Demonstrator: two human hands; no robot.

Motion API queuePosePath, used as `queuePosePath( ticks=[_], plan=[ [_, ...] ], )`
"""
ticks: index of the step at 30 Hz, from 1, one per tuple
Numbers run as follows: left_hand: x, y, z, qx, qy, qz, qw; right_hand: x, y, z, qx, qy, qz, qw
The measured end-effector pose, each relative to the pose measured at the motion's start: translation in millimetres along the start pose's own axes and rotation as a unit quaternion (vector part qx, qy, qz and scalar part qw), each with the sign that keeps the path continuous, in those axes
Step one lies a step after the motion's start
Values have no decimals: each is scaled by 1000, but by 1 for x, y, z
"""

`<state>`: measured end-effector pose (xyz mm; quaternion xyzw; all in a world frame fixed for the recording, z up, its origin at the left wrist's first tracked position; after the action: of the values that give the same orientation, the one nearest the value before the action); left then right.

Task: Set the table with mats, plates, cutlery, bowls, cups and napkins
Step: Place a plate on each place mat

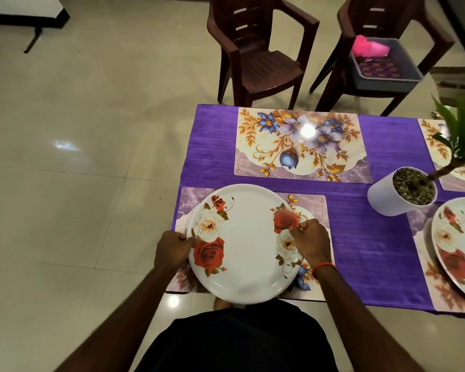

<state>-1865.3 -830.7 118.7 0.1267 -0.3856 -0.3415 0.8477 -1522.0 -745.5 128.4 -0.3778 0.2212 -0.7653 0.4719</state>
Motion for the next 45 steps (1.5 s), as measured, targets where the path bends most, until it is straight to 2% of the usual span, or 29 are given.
queuePosePath(
  ticks=[4, 9, 28, 38, 45],
  plan=[
    [2, 0, -3, -10, 13, 13, 1000, -3, -3, 1, -10, -34, -38, 999],
    [10, 5, -5, -16, 38, 28, 999, -2, -5, 3, -17, -39, -47, 998],
    [50, 3, 41, 81, 121, 59, 988, -5, -60, 4, -149, -108, 52, 982],
    [52, -40, 90, 189, 126, 75, 971, 20, -105, -43, -170, -122, 53, 976],
    [21, -98, 166, 221, 112, 66, 967, 64, -156, -120, -194, -96, 63, 974]
  ],
)
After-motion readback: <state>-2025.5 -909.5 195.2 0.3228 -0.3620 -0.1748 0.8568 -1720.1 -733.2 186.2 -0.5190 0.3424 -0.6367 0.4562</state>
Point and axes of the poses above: each hand's wrist, its own x-axis away from the middle knuckle, its own z-axis out of the back of the hand, y = z × x, the point moved 2 cm from there along -x, towards the middle knuckle, and after that the axes turned 15 degrees about -x, right-handed, at the moved point
